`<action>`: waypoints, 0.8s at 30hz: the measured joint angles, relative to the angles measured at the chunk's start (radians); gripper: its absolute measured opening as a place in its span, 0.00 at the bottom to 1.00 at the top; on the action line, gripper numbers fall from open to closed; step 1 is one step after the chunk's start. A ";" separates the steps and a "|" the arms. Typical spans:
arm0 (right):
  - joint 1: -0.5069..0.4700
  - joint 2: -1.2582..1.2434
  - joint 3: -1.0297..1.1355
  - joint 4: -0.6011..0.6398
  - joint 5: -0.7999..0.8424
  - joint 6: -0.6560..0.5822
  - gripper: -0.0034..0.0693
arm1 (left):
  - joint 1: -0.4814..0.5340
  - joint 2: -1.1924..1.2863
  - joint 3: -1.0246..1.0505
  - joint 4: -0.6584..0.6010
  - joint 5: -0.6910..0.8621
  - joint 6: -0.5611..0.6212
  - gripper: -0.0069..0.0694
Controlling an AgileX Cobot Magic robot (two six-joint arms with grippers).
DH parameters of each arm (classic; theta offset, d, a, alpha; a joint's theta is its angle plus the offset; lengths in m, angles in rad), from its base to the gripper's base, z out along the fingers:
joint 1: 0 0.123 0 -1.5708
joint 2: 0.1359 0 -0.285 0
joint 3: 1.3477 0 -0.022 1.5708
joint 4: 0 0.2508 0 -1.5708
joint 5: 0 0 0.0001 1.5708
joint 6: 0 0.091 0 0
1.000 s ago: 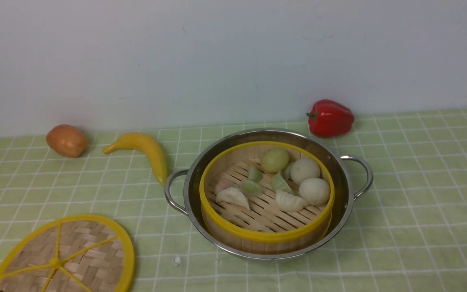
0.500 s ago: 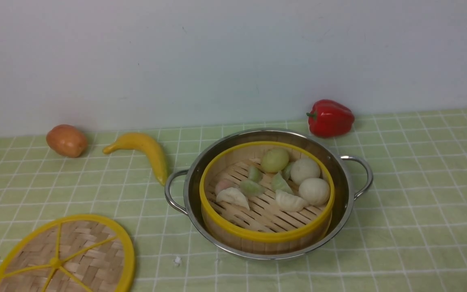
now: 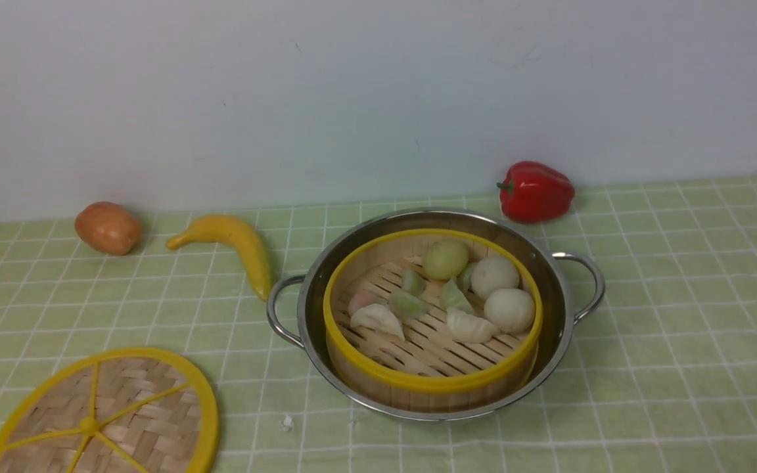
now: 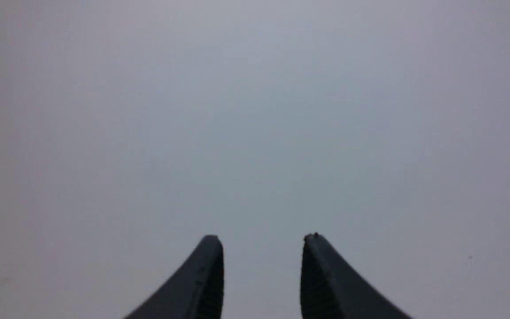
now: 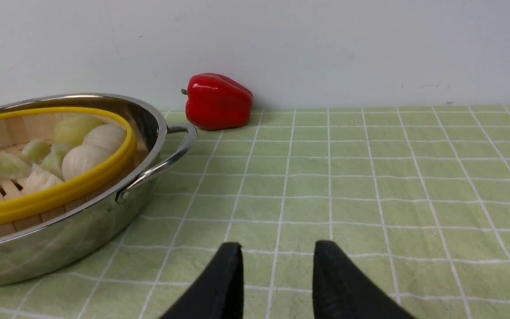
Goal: Place the steamer in the pot on the green tablecloth, and put the lid on the steamer.
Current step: 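Grasp the bamboo steamer lid lying on the table by its centre knob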
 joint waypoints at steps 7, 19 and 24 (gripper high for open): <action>0.000 0.000 0.000 0.000 0.000 0.000 0.38 | 0.000 0.000 -0.038 0.012 0.142 0.045 0.41; 0.000 0.000 0.000 0.000 0.000 0.001 0.38 | 0.000 0.030 -0.125 -0.084 0.506 -0.031 0.41; 0.000 0.000 0.000 0.000 0.000 0.001 0.38 | 0.000 0.213 -0.309 -0.023 0.916 -0.031 0.41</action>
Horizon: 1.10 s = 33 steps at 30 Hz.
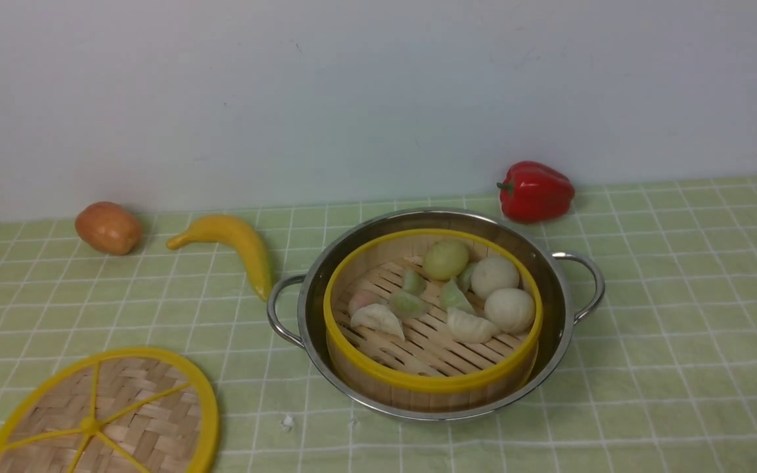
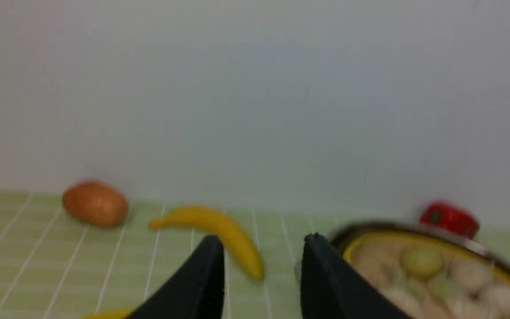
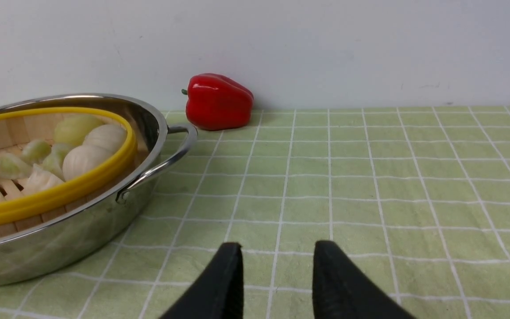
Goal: Place the steamer in the pot on the green tablecloth, and put the lid on the steamer.
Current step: 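Grasp the bamboo steamer lid lying on the table by its centre knob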
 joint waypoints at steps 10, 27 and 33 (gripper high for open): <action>0.000 0.000 0.000 0.000 0.000 0.000 0.38 | 0.000 0.412 -0.111 0.204 0.207 -0.036 0.41; 0.000 0.000 0.000 0.000 0.000 0.003 0.38 | 0.001 1.124 -0.448 0.315 0.370 -0.235 0.41; 0.000 0.000 0.000 0.000 0.000 0.003 0.38 | 0.037 1.275 -0.550 0.314 0.448 -0.258 0.41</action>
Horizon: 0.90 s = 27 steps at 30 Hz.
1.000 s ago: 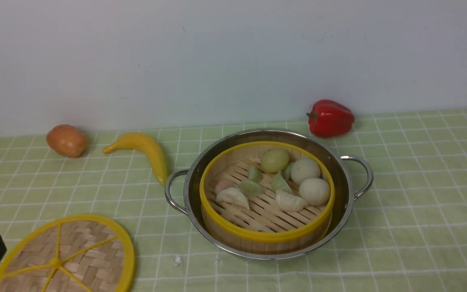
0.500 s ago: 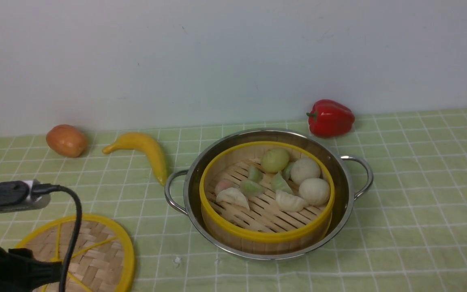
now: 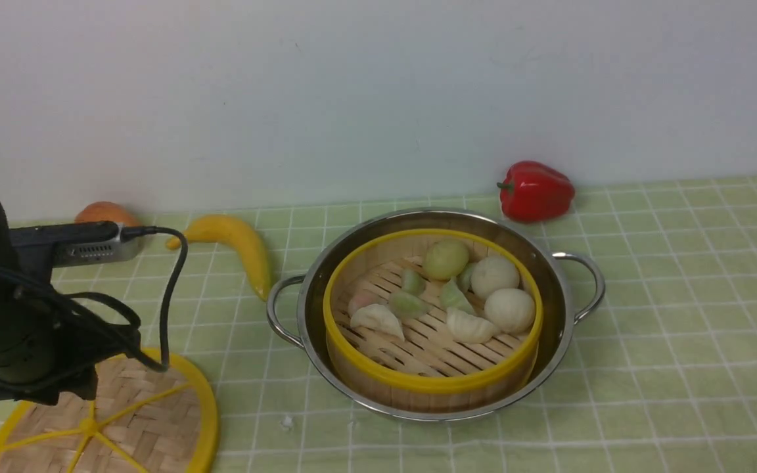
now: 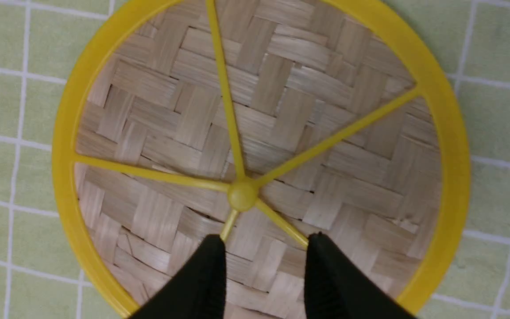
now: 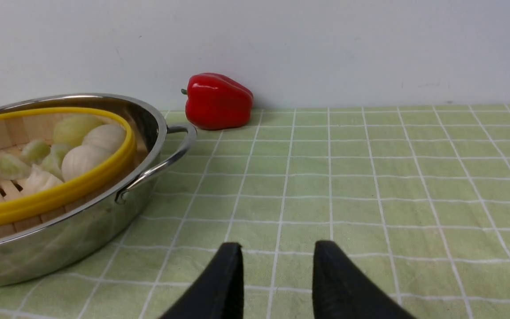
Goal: Place the steamer in the pot on the green tablecloth, and put the lid on the steamer.
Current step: 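Grasp the bamboo steamer lid lying on the table by its centre knob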
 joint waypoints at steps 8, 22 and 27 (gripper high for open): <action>0.000 0.000 0.000 0.000 0.000 0.000 0.38 | 0.017 0.127 -0.013 0.011 0.012 -0.004 0.41; 0.000 0.000 0.000 0.000 0.000 0.000 0.38 | 0.083 0.241 -0.019 0.017 -0.069 0.041 0.41; 0.000 0.000 0.000 0.000 0.000 -0.001 0.38 | 0.083 0.241 -0.019 0.012 -0.069 0.052 0.39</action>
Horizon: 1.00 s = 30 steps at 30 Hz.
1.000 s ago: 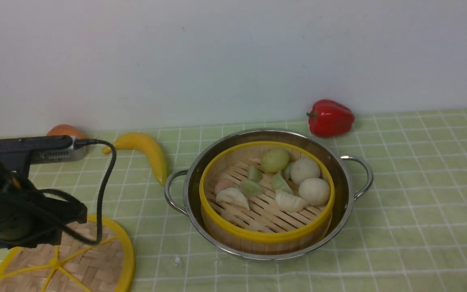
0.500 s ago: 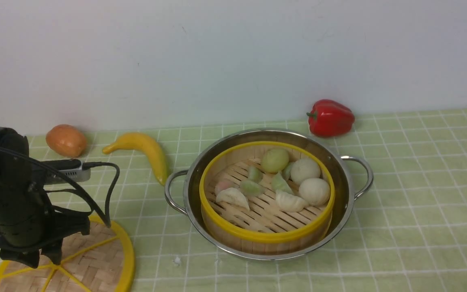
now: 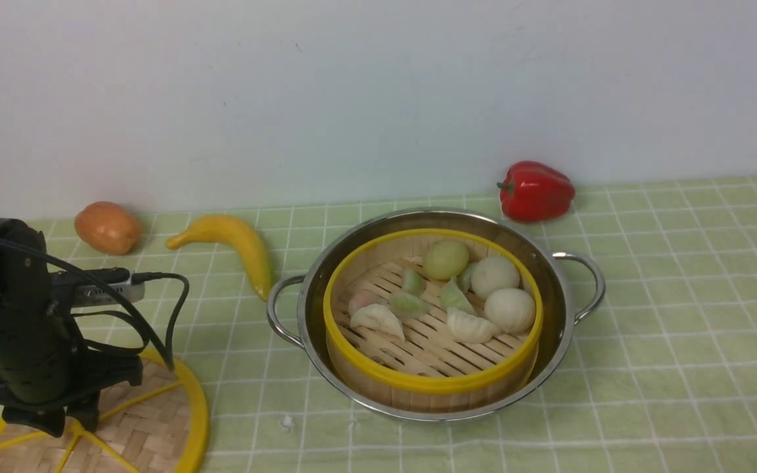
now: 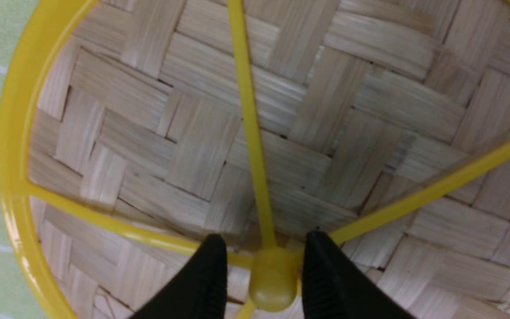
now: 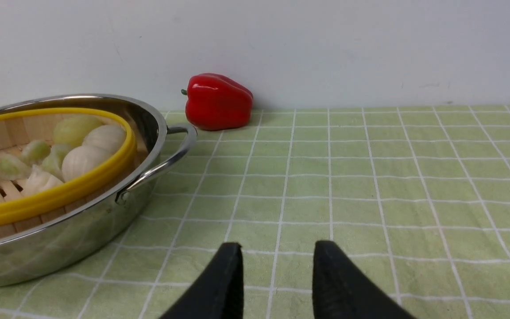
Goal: Place the steamer in the pot on the green tablecloth, and put the lid on the steamer.
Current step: 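Grasp the bamboo steamer lid lying on the table by its centre knob, then place the yellow bamboo steamer lid onto the steamer in the pot with the left gripper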
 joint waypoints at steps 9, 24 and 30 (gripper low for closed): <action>0.000 0.000 0.000 0.000 0.000 -0.003 0.38 | 0.000 0.000 -0.001 -0.035 0.028 0.081 0.25; 0.000 0.000 0.000 0.000 0.000 -0.003 0.38 | 0.000 -0.225 -0.115 -0.085 -0.055 0.376 0.25; 0.000 0.000 0.000 0.000 0.000 -0.002 0.38 | -0.011 -0.333 -0.138 -0.202 -0.164 0.533 0.25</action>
